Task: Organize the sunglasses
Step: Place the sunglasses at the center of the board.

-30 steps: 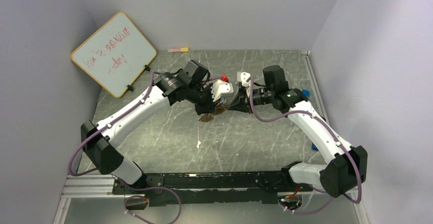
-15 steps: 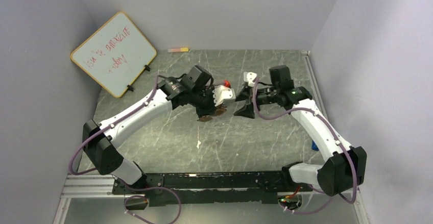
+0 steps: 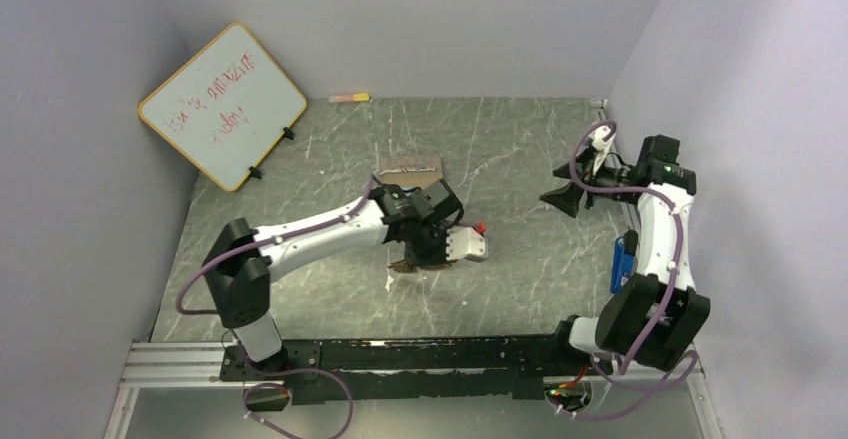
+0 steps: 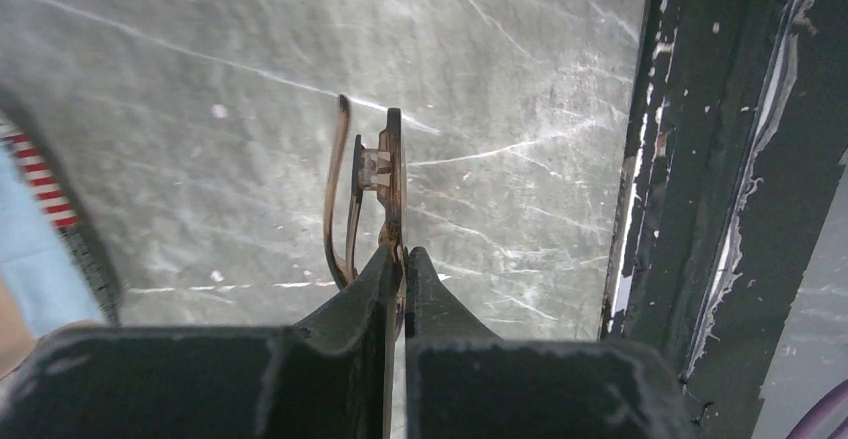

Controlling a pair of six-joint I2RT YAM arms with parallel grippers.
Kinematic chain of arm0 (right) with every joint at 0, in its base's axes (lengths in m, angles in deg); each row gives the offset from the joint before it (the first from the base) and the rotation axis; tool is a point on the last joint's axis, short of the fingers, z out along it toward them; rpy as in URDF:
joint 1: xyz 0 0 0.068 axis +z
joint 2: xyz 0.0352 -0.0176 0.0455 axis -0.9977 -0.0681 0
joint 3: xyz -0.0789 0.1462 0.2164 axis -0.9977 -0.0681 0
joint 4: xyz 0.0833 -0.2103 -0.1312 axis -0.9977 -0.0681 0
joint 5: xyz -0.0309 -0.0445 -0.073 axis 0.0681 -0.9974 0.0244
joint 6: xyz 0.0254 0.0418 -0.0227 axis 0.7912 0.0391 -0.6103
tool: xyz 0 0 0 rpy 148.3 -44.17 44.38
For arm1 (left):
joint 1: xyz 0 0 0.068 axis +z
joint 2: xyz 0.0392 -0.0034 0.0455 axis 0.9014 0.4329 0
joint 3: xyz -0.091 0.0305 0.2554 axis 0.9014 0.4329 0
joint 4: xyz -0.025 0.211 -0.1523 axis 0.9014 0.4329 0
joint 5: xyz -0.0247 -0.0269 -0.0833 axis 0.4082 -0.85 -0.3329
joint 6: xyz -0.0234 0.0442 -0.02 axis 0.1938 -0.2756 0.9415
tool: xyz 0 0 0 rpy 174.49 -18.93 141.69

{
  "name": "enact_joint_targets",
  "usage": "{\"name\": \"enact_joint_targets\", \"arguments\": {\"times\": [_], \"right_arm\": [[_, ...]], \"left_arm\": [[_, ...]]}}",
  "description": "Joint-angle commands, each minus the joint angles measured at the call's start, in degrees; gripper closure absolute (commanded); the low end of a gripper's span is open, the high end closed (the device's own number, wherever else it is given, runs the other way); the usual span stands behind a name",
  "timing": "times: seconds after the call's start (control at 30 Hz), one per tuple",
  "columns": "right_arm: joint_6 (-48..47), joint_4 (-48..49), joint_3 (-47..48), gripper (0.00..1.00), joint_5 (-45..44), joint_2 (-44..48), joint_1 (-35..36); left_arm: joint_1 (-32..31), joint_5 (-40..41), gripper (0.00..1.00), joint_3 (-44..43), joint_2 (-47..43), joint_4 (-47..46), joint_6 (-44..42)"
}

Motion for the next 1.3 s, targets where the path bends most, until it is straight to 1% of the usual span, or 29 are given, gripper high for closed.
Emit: {"name": "enact_joint_targets", "arguments": {"times": [0.0, 0.07, 0.13, 0.23, 0.4, 0.43, 0.57, 0.67, 0.77, 0.9, 0.93, 1.0, 1.1, 1.27], "right_arm": [[-8.1, -7.4, 4.0, 0.27, 7.3, -3.2, -3.7], [-12.9, -12.1, 5.1, 0.26, 7.6, -3.9, -3.8], [-14.3, -14.1, 5.5, 0.26, 7.9, -3.6, -3.9], [-11.9, -11.2, 4.0, 0.25, 7.8, -1.5, -3.9], [-2.5, -0.7, -0.1, 0.21, 8.0, 3.5, -3.8], [-1.2, 0.8, -0.9, 0.21, 7.9, 4.4, -3.8], [0.3, 2.7, -2.2, 0.19, 8.2, 6.5, -3.8], [-1.0, 1.2, -2.2, 0.18, 8.3, 6.0, -3.8], [-4.4, -2.3, -1.2, 0.18, 8.6, 4.5, -3.8], [-11.5, -9.4, 0.6, 0.18, 8.9, 2.3, -3.8], [-13.0, -10.7, 0.9, 0.18, 8.9, 1.9, -3.8], [-14.8, -12.4, 1.2, 0.18, 9.0, 1.3, -3.8], [-15.3, -12.9, 1.3, 0.18, 9.0, 1.0, -3.8], [-14.7, -12.6, 1.6, 0.18, 8.9, 1.3, -3.8]], "left_arm": [[-3.4, 3.1, 0.95, -3.3, 4.7, 3.4, -1.2], [-4.8, 5.3, 0.95, -4.3, 7.3, 3.6, -0.5], [-5.7, 6.8, 0.95, -5.4, 9.1, 3.5, 0.2], [-6.6, 7.8, 0.95, -6.4, 11.4, 3.3, 0.7], [-7.2, 8.5, 0.95, -7.7, 15.0, 3.4, 0.6], [-7.3, 8.5, 0.94, -8.0, 15.6, 3.5, 0.5], [-7.3, 8.5, 0.89, -9.7, 17.7, 3.6, 0.2], [-7.4, 7.6, 0.85, -11.5, 19.4, 4.4, -0.4], [-7.4, 7.6, 0.80, -12.8, 21.1, 4.8, -0.7], [-7.4, 8.1, 0.72, -13.9, 22.2, 5.0, -0.8], [-7.4, 8.4, 0.69, -14.2, 22.1, 5.0, -0.8], [-7.4, 8.9, 0.61, -14.7, 21.5, 4.8, -0.6], [-7.4, 9.8, 0.51, -16.0, 20.0, 4.3, -0.2], [-7.3, 10.6, 0.43, -18.2, 17.6, 4.6, 0.1]]}}
